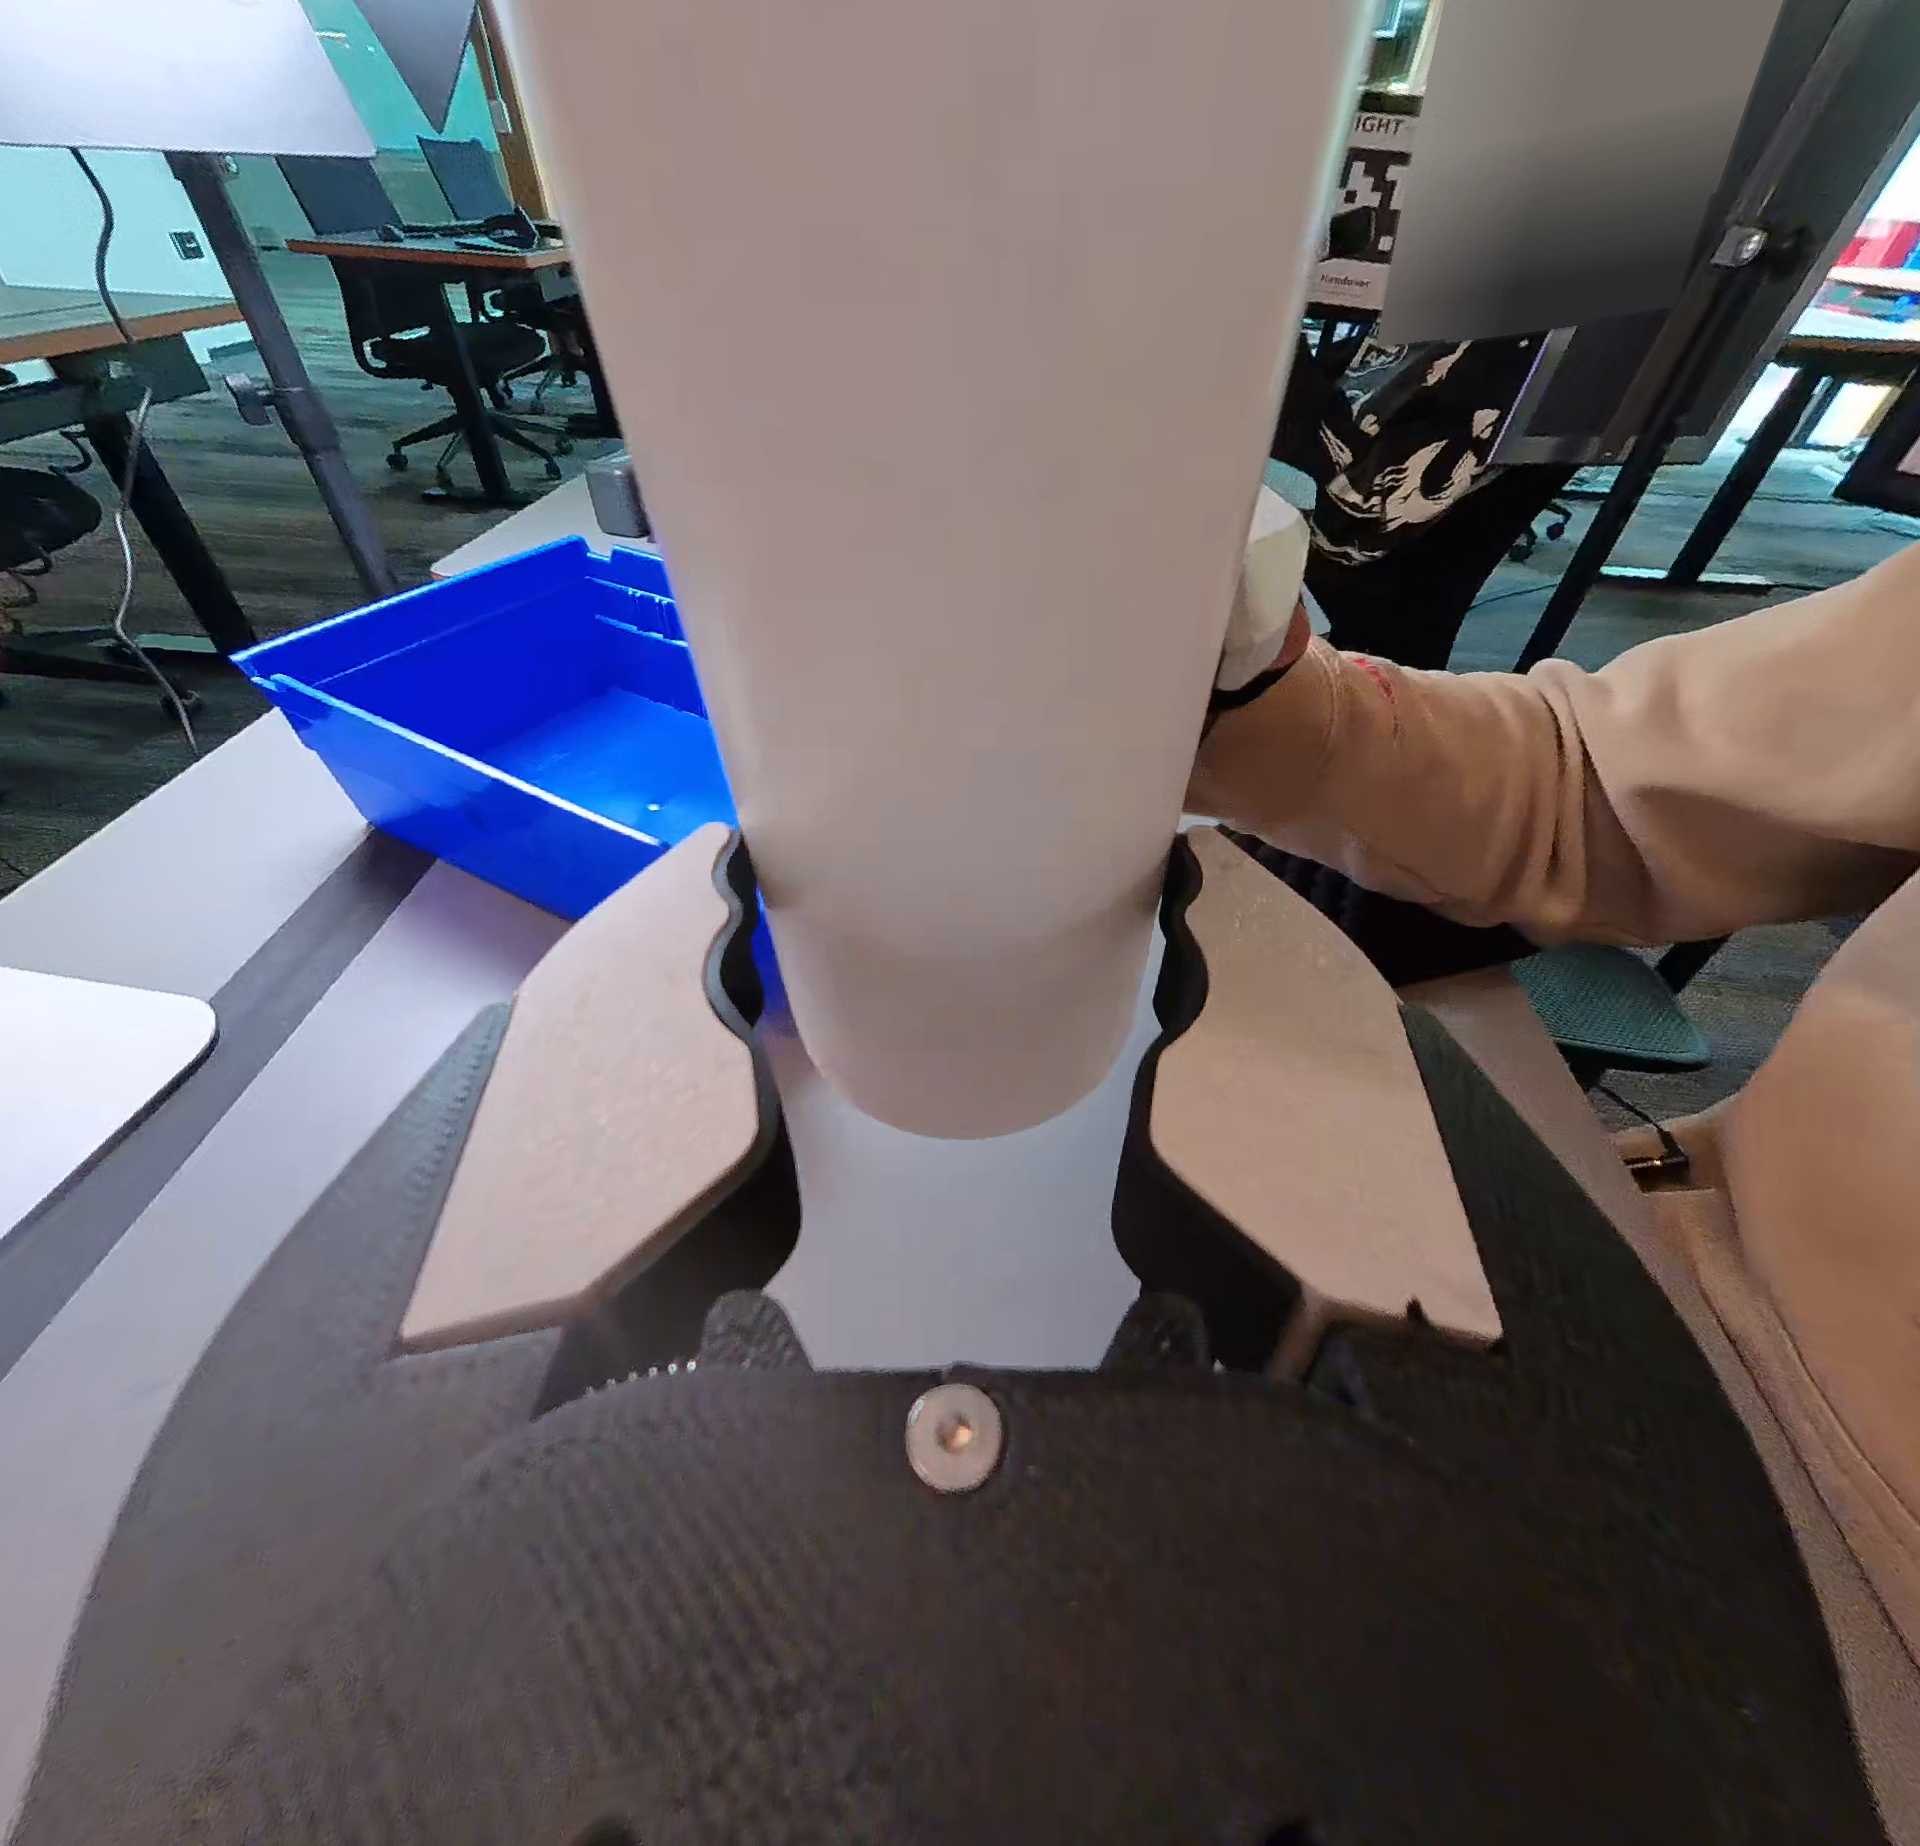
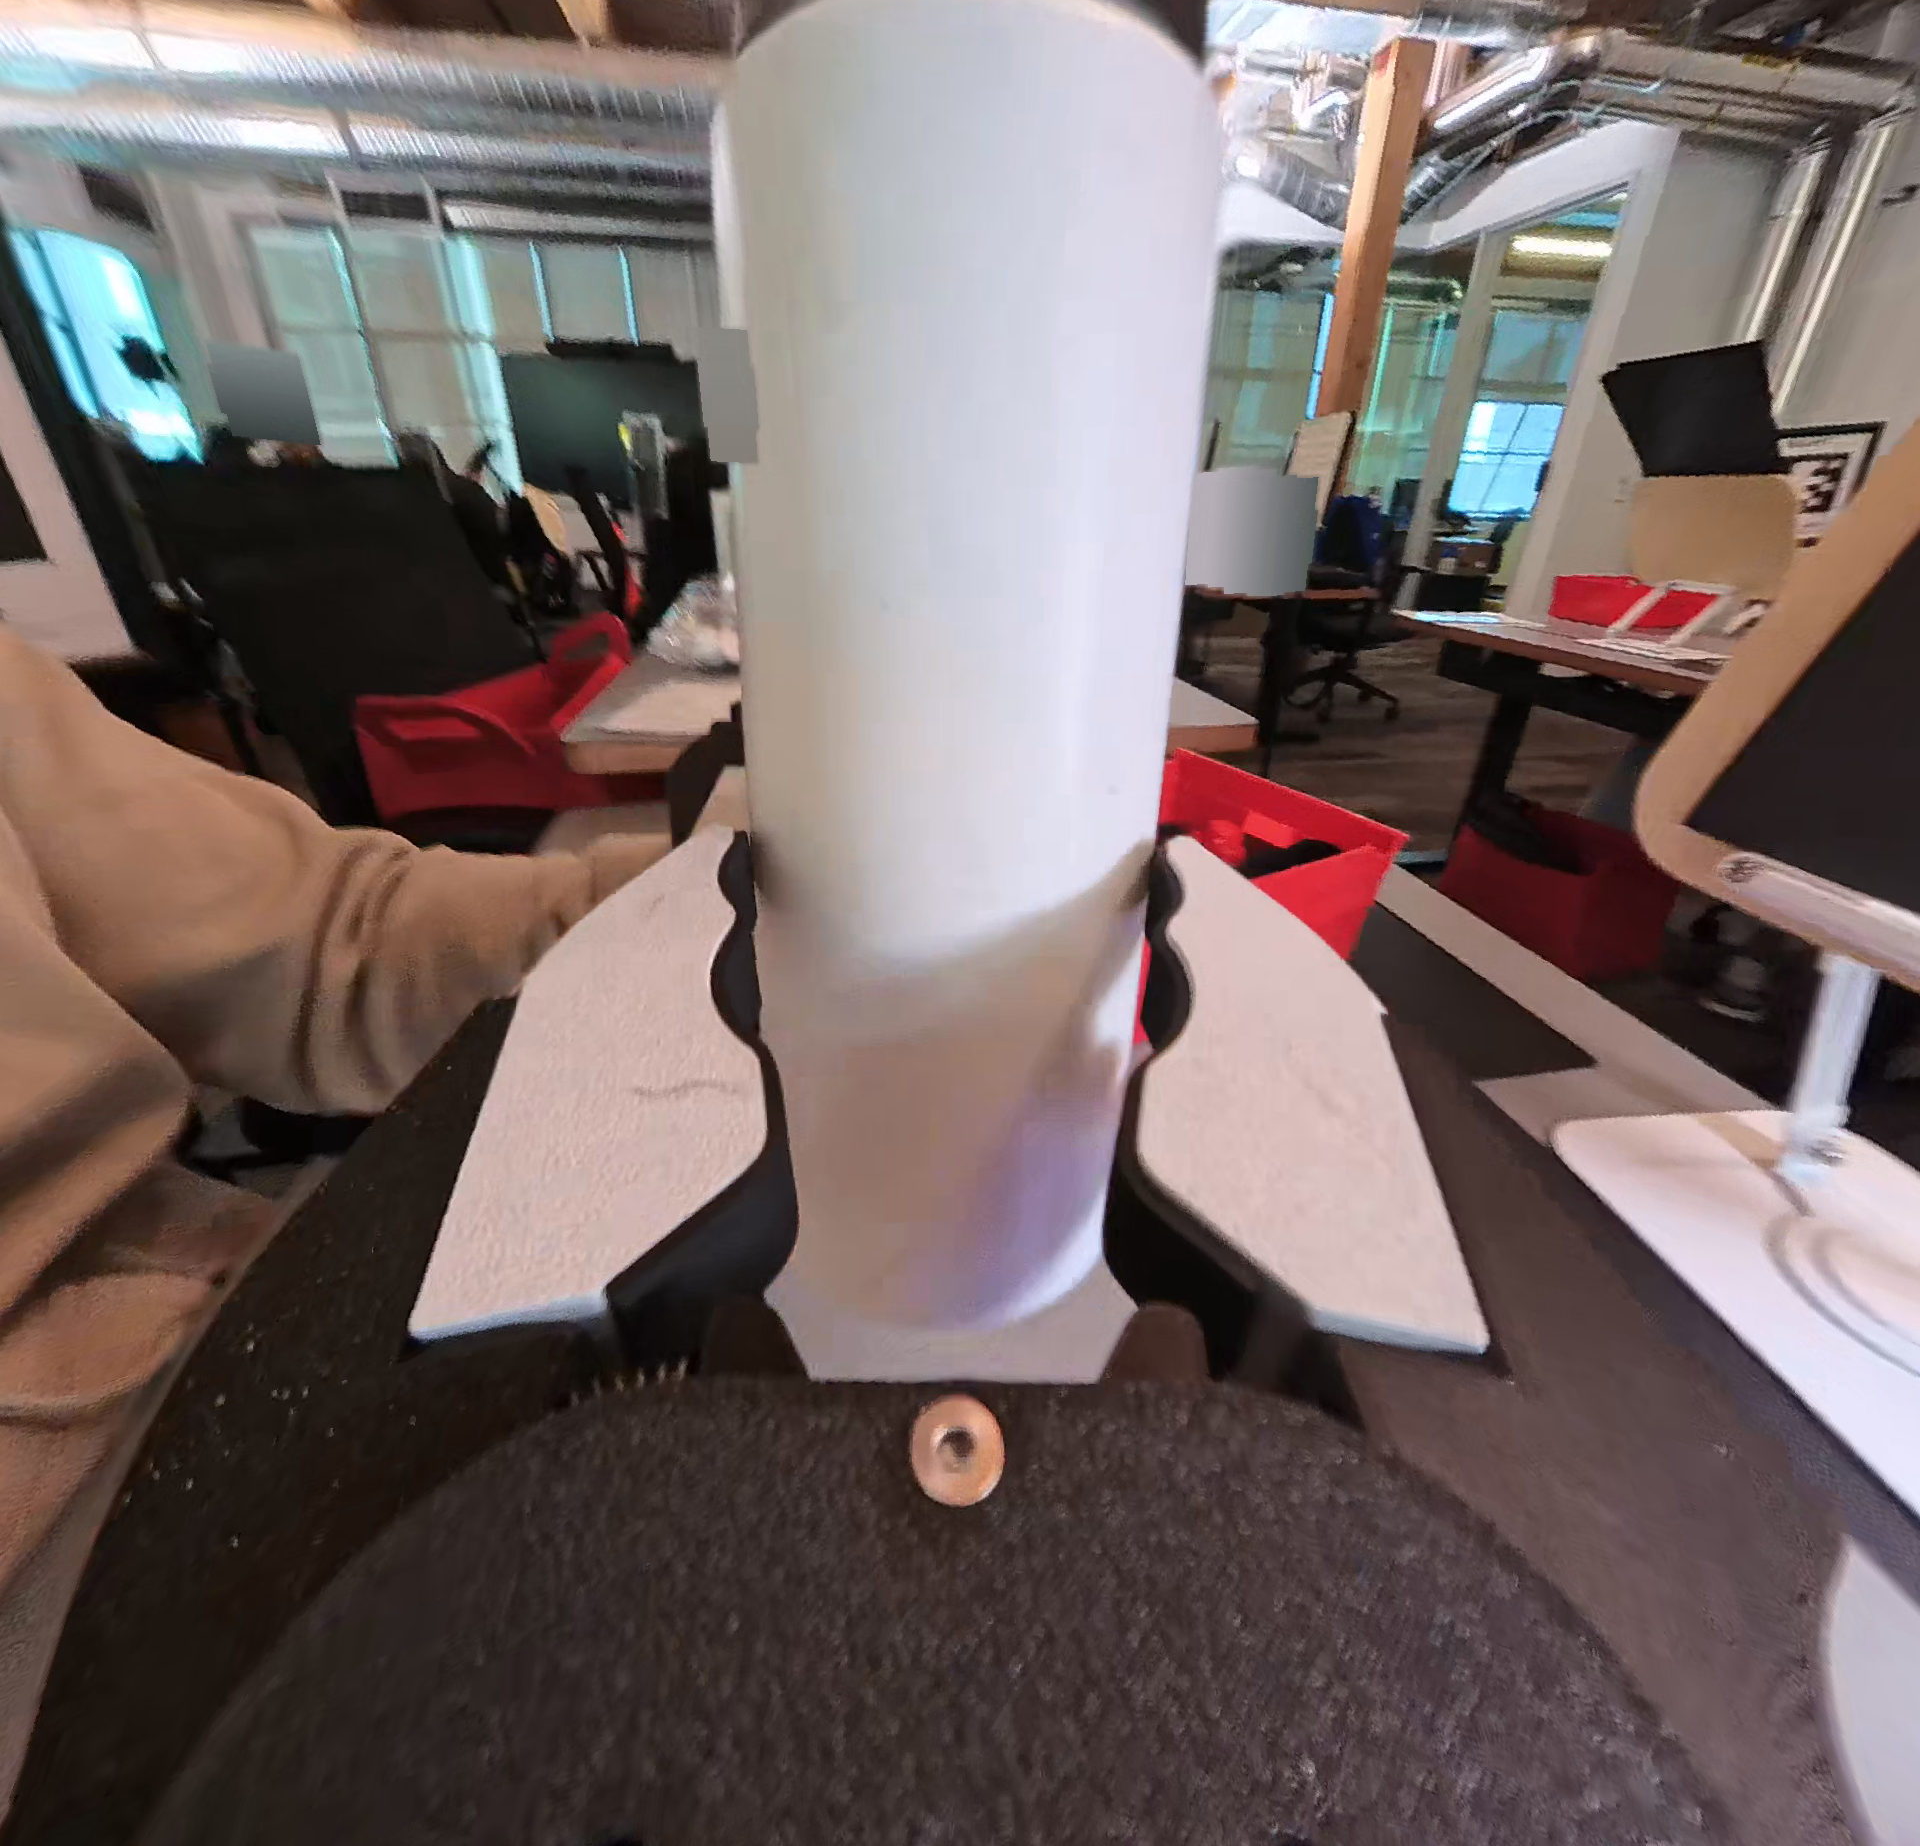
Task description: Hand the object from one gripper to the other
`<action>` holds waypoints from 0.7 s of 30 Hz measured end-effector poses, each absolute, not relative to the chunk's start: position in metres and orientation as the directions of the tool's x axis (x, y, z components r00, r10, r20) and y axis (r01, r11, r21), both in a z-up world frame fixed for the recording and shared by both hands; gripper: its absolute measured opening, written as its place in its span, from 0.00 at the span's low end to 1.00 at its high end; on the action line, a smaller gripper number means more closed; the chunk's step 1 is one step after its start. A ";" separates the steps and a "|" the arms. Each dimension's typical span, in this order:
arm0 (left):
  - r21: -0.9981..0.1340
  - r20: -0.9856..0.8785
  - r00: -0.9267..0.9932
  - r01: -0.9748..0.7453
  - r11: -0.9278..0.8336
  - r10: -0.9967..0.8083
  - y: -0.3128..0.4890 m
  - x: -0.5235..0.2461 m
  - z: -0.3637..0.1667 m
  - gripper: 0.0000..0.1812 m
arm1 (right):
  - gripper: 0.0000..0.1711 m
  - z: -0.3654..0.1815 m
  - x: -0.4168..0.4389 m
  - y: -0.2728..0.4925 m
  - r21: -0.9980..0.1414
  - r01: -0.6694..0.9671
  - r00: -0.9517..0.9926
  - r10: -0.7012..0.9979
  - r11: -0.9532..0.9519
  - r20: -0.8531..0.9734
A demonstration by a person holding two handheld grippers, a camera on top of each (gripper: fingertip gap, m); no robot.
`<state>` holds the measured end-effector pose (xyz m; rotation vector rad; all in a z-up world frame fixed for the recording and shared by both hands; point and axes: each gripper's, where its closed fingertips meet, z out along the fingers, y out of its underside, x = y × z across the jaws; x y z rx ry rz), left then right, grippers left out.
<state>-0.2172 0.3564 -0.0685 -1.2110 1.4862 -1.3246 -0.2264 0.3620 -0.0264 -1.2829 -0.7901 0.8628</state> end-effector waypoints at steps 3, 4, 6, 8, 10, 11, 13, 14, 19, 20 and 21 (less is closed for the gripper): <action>-0.994 0.034 -0.212 -0.112 -0.010 -0.977 0.363 -0.225 -0.058 0.42 | 0.41 -0.023 -0.216 0.359 -0.996 -0.028 0.485 0.873 0.083 0.059; -0.994 0.031 -0.206 -0.106 -0.009 -0.978 0.366 -0.228 -0.055 0.42 | 0.41 -0.022 -0.211 0.358 -0.997 -0.017 0.483 0.874 0.074 0.057; -0.996 0.020 -0.199 -0.088 -0.002 -0.980 0.368 -0.232 -0.049 0.41 | 0.42 -0.031 -0.199 0.361 -0.998 0.046 0.501 0.863 0.046 0.063; -0.997 0.015 -0.208 -0.073 0.001 -0.978 0.365 -0.234 -0.044 0.41 | 0.40 -0.040 -0.198 0.362 -0.999 0.040 0.480 0.877 0.004 0.022; -0.996 0.001 -0.225 -0.089 0.019 -0.974 0.359 -0.231 -0.047 0.42 | 0.43 -0.054 -0.218 0.358 -0.997 0.069 0.412 0.911 -0.045 -0.012; -0.995 -0.006 -0.236 -0.098 0.030 -0.972 0.356 -0.229 -0.050 0.42 | 0.44 -0.062 -0.231 0.355 -0.994 0.098 0.377 0.926 -0.055 -0.014; -0.995 -0.009 -0.251 -0.095 0.034 -0.968 0.350 -0.228 -0.049 0.41 | 0.47 -0.075 -0.247 0.359 -0.987 0.157 0.397 0.917 -0.032 0.034; -0.996 -0.012 -0.247 -0.085 0.034 -0.969 0.350 -0.228 -0.047 0.41 | 0.46 -0.075 -0.249 0.360 -0.989 0.145 0.393 0.919 -0.037 0.023; -0.997 -0.022 -0.226 -0.061 0.037 -0.974 0.349 -0.229 -0.038 0.43 | 0.46 -0.070 -0.250 0.357 -0.992 0.123 0.379 0.925 -0.013 0.035; -0.998 -0.018 -0.213 -0.056 0.030 -0.977 0.353 -0.232 -0.036 0.44 | 0.46 -0.066 -0.247 0.356 -0.994 0.105 0.374 0.927 -0.009 0.031; -0.998 -0.010 -0.206 -0.058 0.023 -0.979 0.358 -0.236 -0.036 0.44 | 0.46 -0.062 -0.242 0.355 -0.996 0.090 0.375 0.927 -0.015 0.020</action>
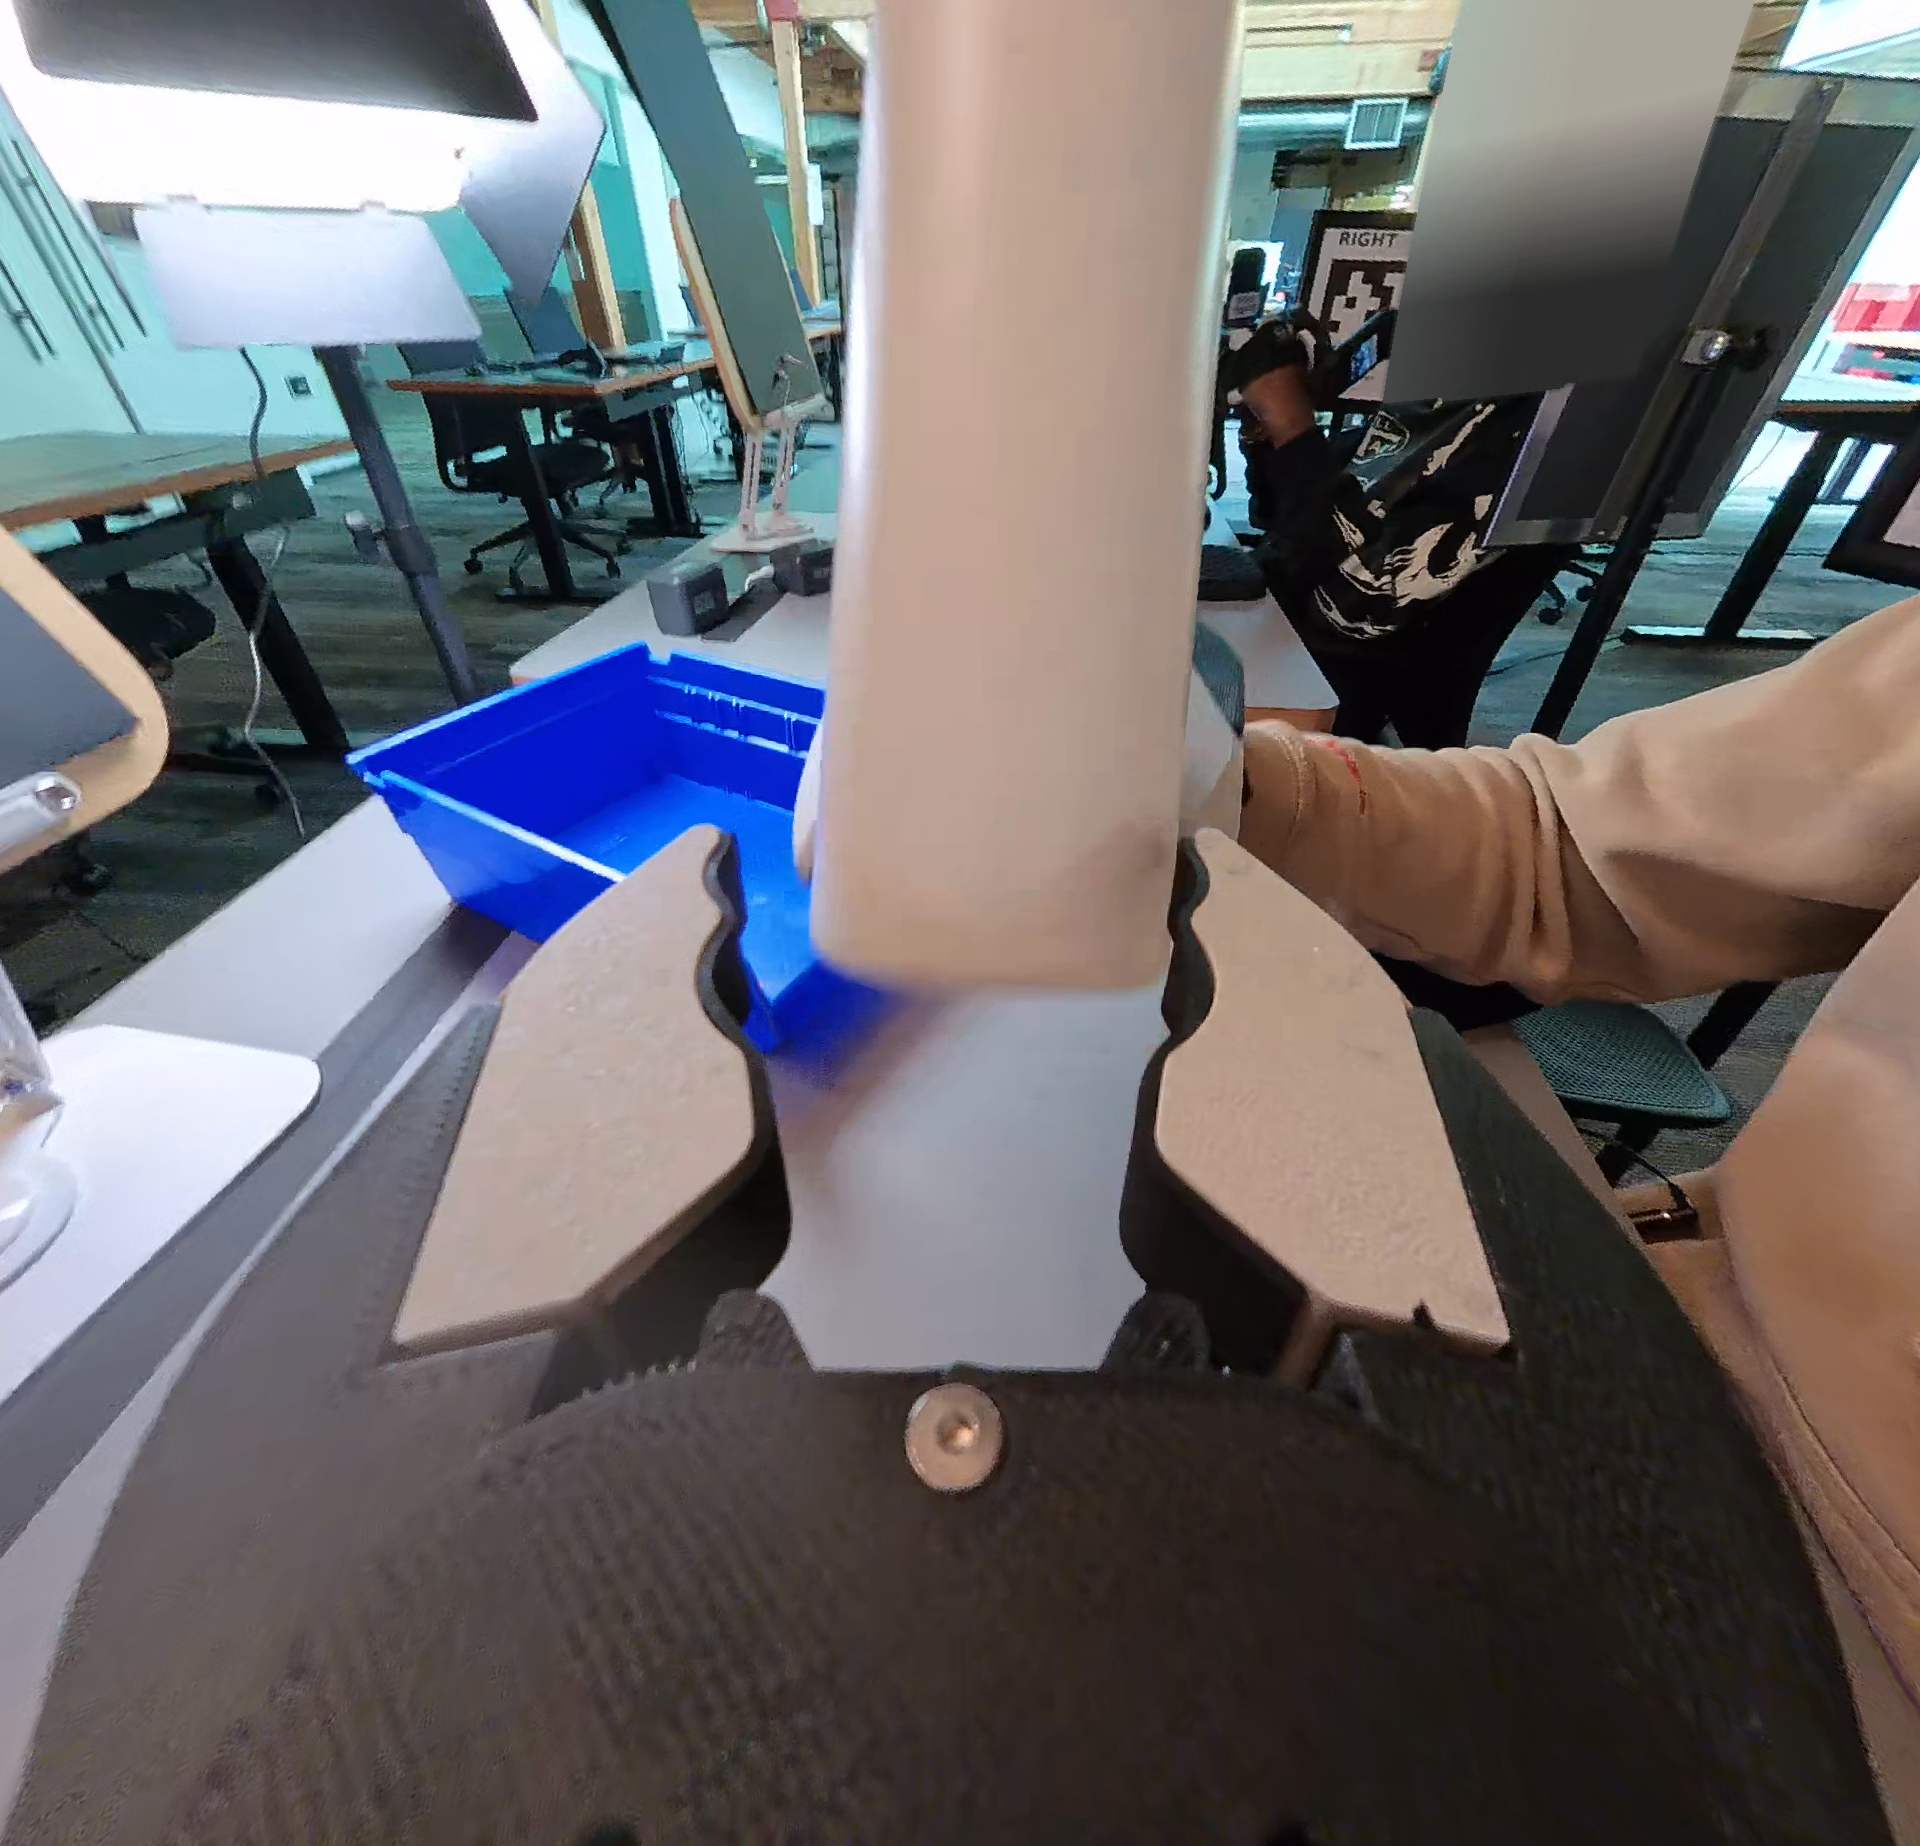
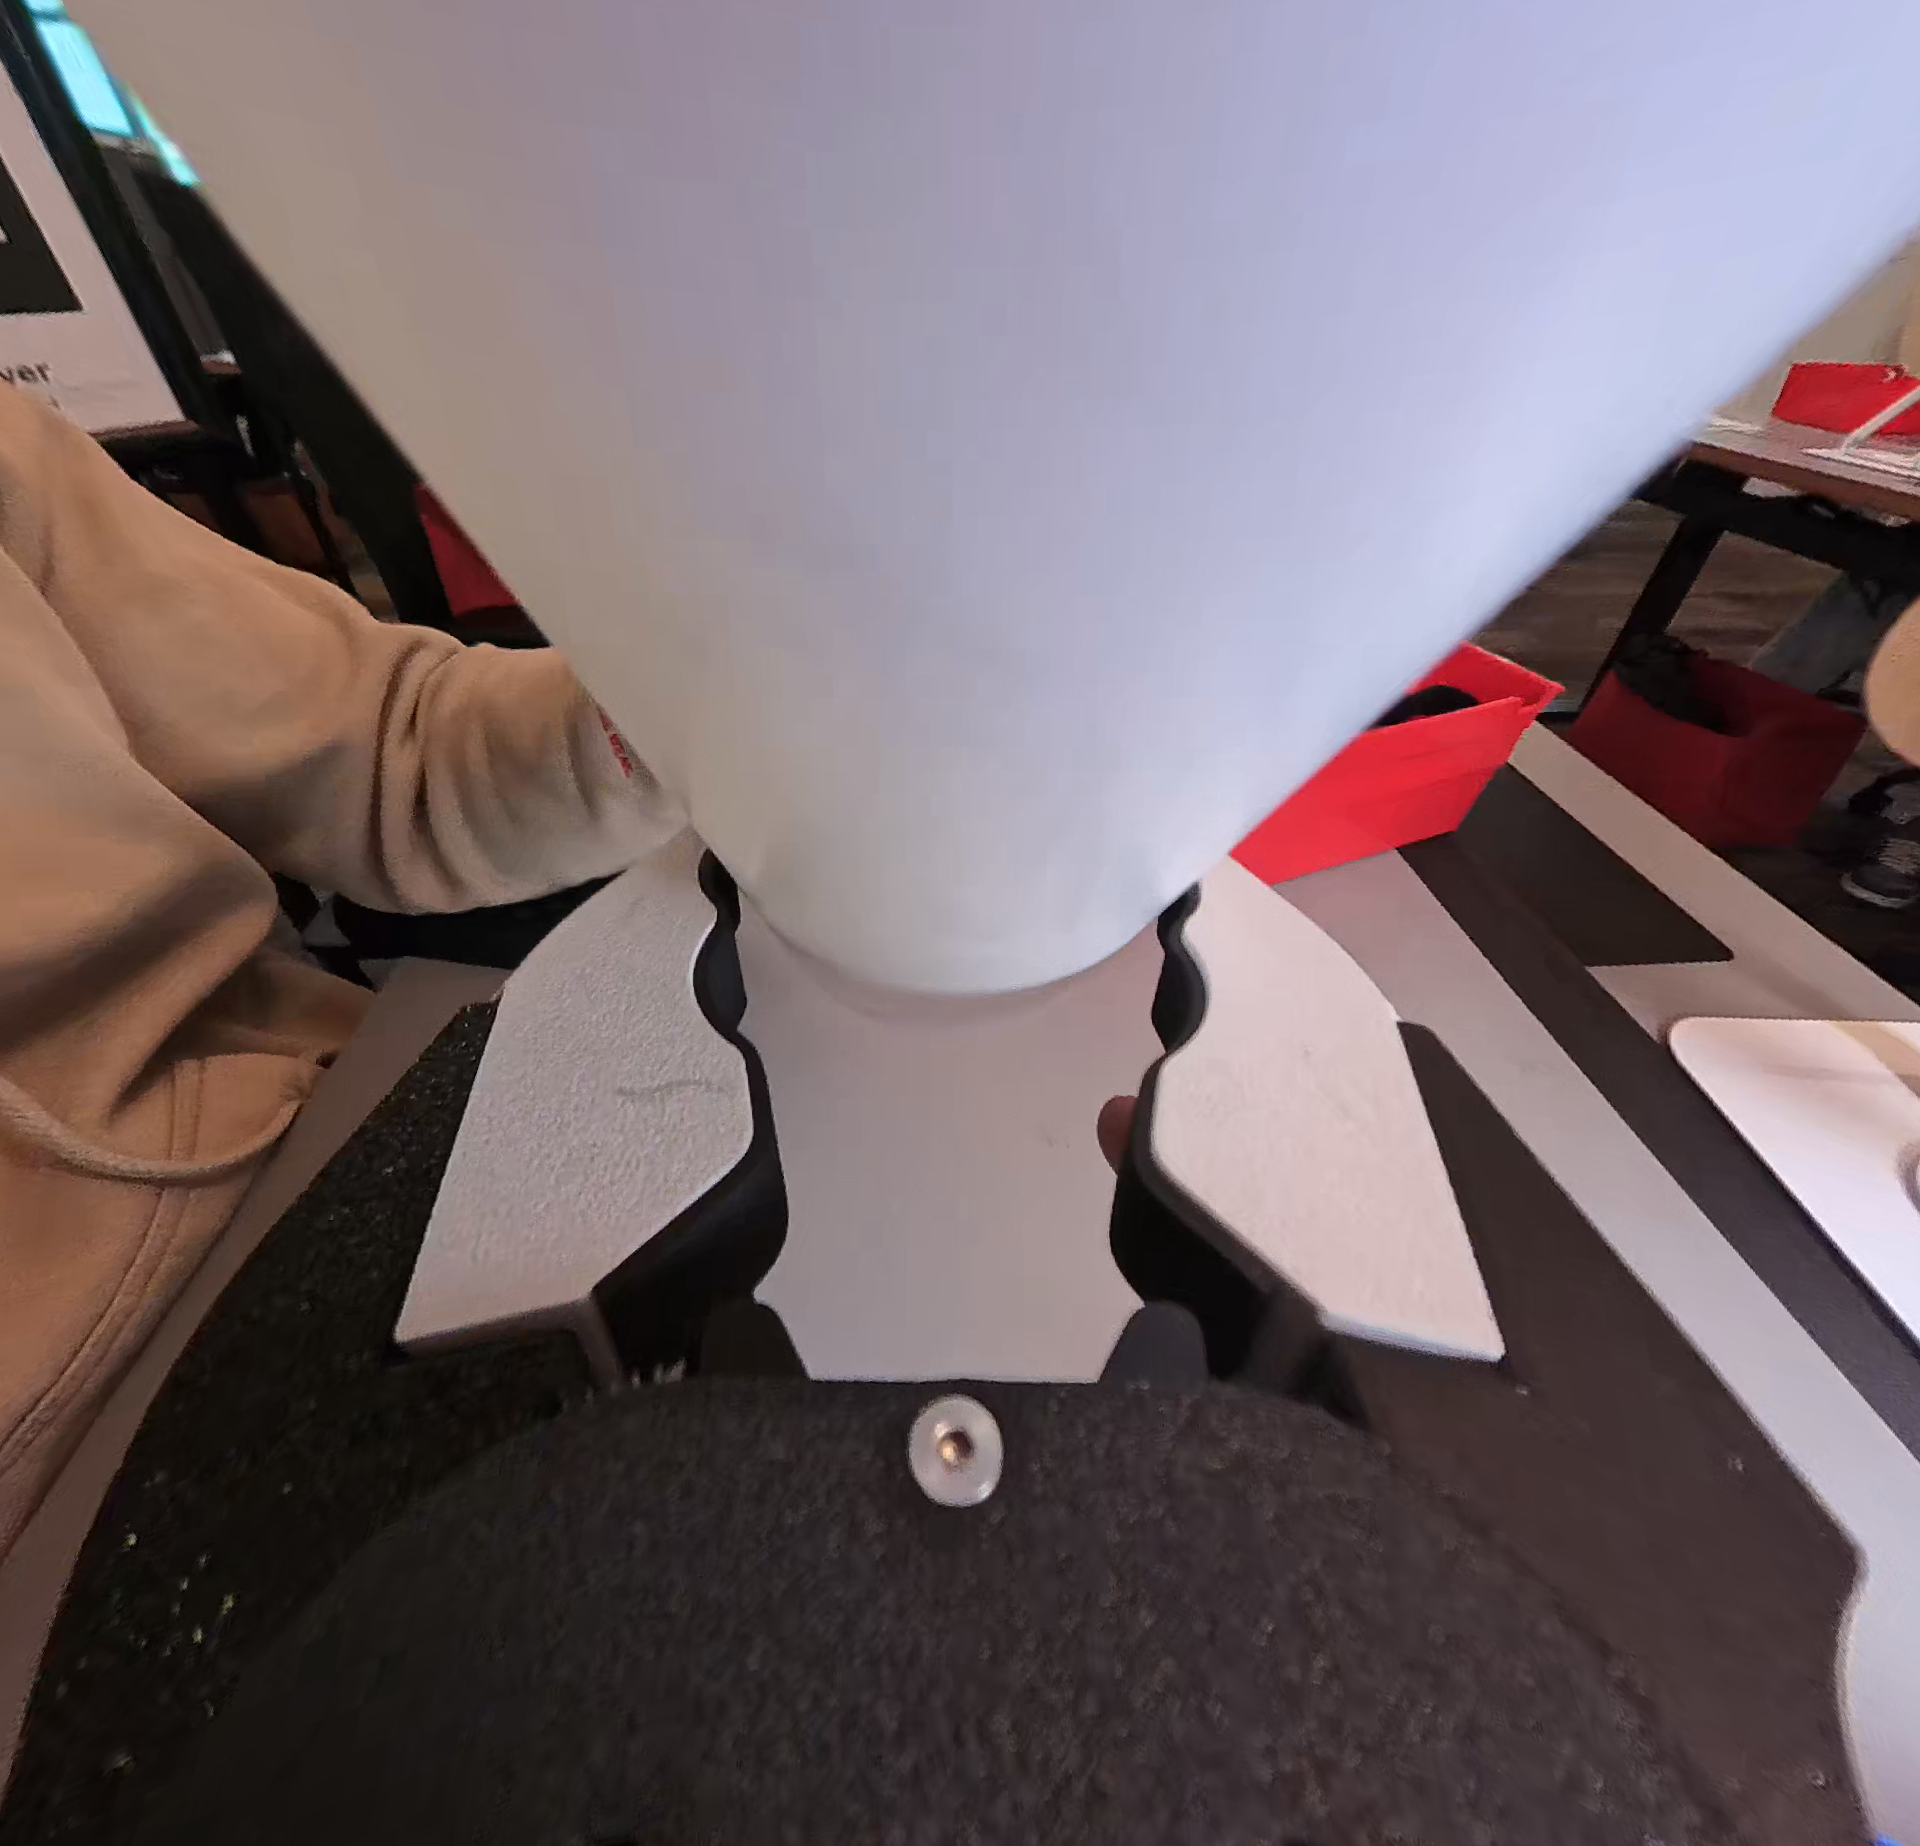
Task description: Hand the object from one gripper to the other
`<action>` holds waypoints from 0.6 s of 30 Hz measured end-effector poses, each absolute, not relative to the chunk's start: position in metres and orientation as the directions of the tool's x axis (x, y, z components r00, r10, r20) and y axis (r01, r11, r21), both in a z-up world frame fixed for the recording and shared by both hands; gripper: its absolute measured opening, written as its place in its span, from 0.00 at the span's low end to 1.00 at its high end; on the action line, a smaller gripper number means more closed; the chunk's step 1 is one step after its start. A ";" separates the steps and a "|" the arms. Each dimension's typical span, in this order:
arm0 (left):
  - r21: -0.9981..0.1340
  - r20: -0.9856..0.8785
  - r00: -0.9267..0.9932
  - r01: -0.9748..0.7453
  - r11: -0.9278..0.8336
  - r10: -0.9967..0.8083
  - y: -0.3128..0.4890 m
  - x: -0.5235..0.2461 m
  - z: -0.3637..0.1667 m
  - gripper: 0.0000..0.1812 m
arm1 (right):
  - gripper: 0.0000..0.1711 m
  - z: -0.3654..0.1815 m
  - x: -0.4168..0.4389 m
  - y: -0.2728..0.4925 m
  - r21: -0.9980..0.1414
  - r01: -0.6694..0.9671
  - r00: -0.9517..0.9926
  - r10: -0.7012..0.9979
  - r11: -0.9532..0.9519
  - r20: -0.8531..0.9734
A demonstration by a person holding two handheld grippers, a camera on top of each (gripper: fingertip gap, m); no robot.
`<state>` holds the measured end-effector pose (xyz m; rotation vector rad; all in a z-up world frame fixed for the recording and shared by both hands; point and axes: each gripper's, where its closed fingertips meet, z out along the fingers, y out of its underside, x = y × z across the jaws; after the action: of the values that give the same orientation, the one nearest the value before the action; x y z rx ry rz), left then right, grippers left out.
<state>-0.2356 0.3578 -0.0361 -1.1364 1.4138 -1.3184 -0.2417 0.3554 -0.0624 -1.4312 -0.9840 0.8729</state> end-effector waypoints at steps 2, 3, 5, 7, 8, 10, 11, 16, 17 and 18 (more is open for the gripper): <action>-0.994 0.030 -0.220 -0.108 -0.007 -0.975 0.362 -0.240 -0.044 0.45 | 0.46 -0.053 -0.229 0.356 -0.998 0.070 0.398 0.917 -0.007 0.022; -0.991 0.045 -0.236 -0.132 -0.014 -0.971 0.361 -0.239 -0.049 0.45 | 0.46 -0.050 -0.224 0.356 -0.998 0.067 0.407 0.913 -0.005 0.022; -0.991 0.060 -0.251 -0.128 -0.028 -0.966 0.356 -0.232 -0.054 0.44 | 0.46 -0.046 -0.220 0.353 -0.998 0.069 0.404 0.915 -0.005 0.024; -0.992 0.106 -0.283 -0.101 -0.081 -0.953 0.349 -0.223 -0.054 0.42 | 0.46 -0.051 -0.224 0.352 -0.993 0.115 0.402 0.915 -0.007 0.040; -0.991 0.124 -0.300 -0.093 -0.100 -0.946 0.345 -0.221 -0.055 0.44 | 0.46 -0.056 -0.229 0.351 -0.989 0.145 0.396 0.917 -0.011 0.048; -0.988 0.139 -0.320 -0.106 -0.110 -0.937 0.343 -0.219 -0.060 0.44 | 0.46 -0.060 -0.232 0.350 -0.986 0.165 0.387 0.921 -0.022 0.044; -0.988 0.143 -0.324 -0.106 -0.114 -0.935 0.344 -0.219 -0.061 0.44 | 0.46 -0.062 -0.232 0.350 -0.984 0.176 0.385 0.922 -0.030 0.040; -0.983 0.177 -0.352 -0.017 -0.182 -0.919 0.347 -0.223 -0.049 0.44 | 0.46 -0.048 -0.233 0.353 -0.992 0.126 0.423 0.905 -0.015 0.041; -0.977 0.199 -0.373 -0.004 -0.213 -0.906 0.349 -0.225 -0.047 0.43 | 0.45 -0.041 -0.230 0.353 -0.995 0.096 0.435 0.900 0.003 0.045; -0.971 0.218 -0.398 0.001 -0.238 -0.891 0.350 -0.228 -0.046 0.43 | 0.44 -0.029 -0.224 0.351 -0.999 0.039 0.438 0.899 0.010 0.025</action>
<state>-0.2278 0.3495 -0.0465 -1.1234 1.3426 -1.7137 -0.2237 0.3514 -0.0291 -1.4028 -0.9011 0.8392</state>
